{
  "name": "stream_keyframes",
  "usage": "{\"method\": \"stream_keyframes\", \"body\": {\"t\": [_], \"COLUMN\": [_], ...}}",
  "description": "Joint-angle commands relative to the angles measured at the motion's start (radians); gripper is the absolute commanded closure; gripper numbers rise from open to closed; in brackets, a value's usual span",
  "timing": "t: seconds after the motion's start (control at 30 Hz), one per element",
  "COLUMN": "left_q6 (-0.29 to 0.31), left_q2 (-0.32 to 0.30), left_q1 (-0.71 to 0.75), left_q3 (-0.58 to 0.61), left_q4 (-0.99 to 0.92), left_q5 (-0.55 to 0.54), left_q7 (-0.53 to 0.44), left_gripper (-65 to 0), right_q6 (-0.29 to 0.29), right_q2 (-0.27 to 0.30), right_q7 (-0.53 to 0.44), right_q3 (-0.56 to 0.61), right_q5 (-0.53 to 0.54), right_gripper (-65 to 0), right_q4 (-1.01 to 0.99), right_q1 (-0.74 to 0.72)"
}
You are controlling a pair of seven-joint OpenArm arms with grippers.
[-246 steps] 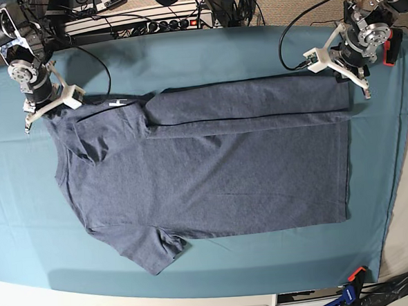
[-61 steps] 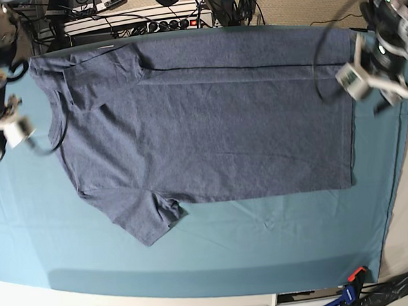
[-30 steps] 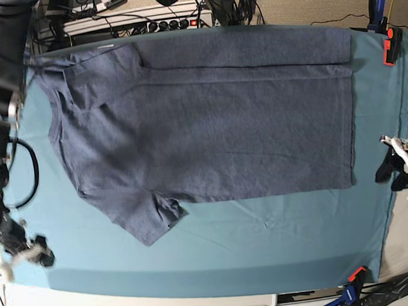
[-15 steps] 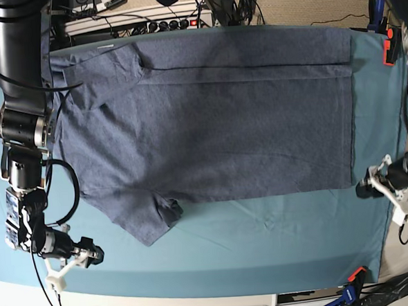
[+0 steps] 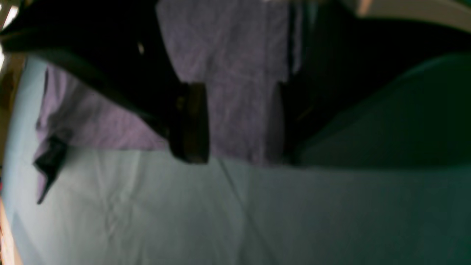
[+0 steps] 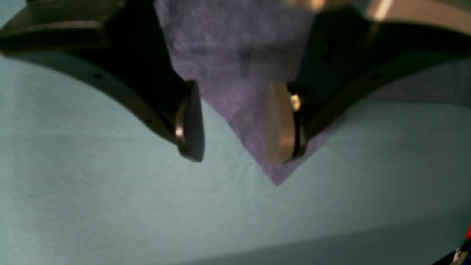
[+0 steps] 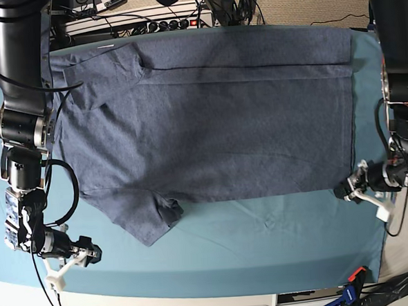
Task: Fold the T-shirt properly
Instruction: 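Lower the left gripper onto the hem corner and pinch it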
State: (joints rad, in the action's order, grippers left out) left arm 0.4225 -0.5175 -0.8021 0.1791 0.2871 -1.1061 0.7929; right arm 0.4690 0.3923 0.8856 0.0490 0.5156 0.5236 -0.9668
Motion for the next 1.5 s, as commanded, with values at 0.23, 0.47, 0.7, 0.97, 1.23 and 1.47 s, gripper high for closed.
{"method": "stream_keyframes", "body": {"t": [0.23,0.47,0.7,0.97,1.23,1.47], "left_q6": [0.024,0.024,0.024,0.024,0.04,0.048], "left_q2": [-0.037,-0.087,-0.095,-0.076,-0.06,-0.058], "left_q1": [-0.035,-0.034,-0.014,0.039,0.037,0.037], "left_q3": [-0.005,-0.005,-0.005,-0.005,-0.005,-0.005], "left_q4": [0.007,0.007,0.007,0.008,0.008,0.008], "left_q5": [0.014,0.028,0.028,0.008,-0.003,-0.018], "left_q7": [-0.003,0.0,-0.001,-0.006,-0.005,-0.003], "left_gripper": [-25.7,-25.7,-25.7,-25.7,-25.7,-25.7], "right_q6": [0.006,0.006,0.006,0.007,0.014,0.014], "right_q2": [0.01,0.01,0.01,0.01,0.01,0.01], "right_q7": [-0.012,-0.018,-0.019,-0.019,-0.018,-0.019], "right_q3": [-0.002,-0.002,-0.002,-0.002,-0.002,-0.002], "right_q5": [0.007,0.007,0.007,0.007,0.007,0.007], "right_gripper": [-28.4,-28.4,-28.4,-28.4,-28.4,-28.4], "right_q4": [0.018,0.018,0.018,0.018,0.018,0.018], "right_q1": [-0.044,-0.044,-0.044,-0.043,-0.041,-0.042]}}
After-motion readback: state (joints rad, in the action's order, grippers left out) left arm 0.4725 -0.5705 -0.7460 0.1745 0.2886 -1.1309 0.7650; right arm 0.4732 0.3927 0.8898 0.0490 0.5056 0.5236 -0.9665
